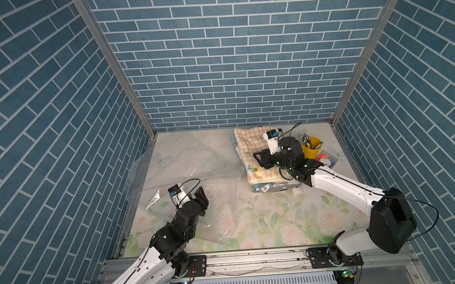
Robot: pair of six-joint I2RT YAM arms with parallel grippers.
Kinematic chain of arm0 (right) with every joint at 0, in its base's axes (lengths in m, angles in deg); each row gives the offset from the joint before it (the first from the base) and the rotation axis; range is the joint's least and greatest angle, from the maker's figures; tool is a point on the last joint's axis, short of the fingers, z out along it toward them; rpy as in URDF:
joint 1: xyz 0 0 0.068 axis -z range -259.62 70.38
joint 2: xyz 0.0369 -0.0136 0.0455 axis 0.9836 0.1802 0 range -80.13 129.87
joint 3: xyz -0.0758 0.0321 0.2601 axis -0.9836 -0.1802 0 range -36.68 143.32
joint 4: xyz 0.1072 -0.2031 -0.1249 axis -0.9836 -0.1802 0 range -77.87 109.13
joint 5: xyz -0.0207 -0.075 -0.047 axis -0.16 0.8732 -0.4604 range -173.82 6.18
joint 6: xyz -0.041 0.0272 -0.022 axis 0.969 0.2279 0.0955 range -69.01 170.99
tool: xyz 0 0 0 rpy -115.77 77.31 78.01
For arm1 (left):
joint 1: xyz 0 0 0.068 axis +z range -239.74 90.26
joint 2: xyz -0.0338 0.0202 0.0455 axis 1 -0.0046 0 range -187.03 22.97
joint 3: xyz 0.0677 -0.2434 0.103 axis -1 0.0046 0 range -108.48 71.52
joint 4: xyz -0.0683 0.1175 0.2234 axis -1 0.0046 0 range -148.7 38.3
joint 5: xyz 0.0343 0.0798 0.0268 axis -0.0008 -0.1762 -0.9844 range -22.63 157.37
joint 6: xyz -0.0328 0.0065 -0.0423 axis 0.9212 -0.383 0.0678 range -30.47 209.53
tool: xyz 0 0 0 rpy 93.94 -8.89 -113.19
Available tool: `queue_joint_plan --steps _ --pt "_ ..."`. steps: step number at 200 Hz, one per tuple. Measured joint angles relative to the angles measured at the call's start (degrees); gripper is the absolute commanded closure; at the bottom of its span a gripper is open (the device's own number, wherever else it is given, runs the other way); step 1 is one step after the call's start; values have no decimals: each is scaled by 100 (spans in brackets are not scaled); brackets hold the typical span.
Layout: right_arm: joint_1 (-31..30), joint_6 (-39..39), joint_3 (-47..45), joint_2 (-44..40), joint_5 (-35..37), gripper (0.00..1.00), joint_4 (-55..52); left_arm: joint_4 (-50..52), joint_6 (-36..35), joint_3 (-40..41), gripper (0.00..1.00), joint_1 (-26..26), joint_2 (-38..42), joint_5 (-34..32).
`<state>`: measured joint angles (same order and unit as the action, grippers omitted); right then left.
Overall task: Take the blanket out of the vacuum bag
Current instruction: Place the blanket at the center of the board, then adjust the vacuum bag at the center of the board.
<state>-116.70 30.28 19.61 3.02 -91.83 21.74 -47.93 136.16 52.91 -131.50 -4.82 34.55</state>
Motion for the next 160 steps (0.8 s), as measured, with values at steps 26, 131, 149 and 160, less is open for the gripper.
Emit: queue_joint_plan --steps 26,131,149,160 --pt "92 -52 -400 55 -7 48 63 -127 -378 -197 7 0 -79 581" --pt "238 -52 -426 -199 -55 48 105 -11 -909 -1322 52 0 -761 1792" --pt "243 -52 -422 -459 -83 49 46 26 -979 -1513 92 2 -774 1915" --pt "223 -50 -391 -603 -101 49 31 52 -1075 -1567 92 7 -717 2044"
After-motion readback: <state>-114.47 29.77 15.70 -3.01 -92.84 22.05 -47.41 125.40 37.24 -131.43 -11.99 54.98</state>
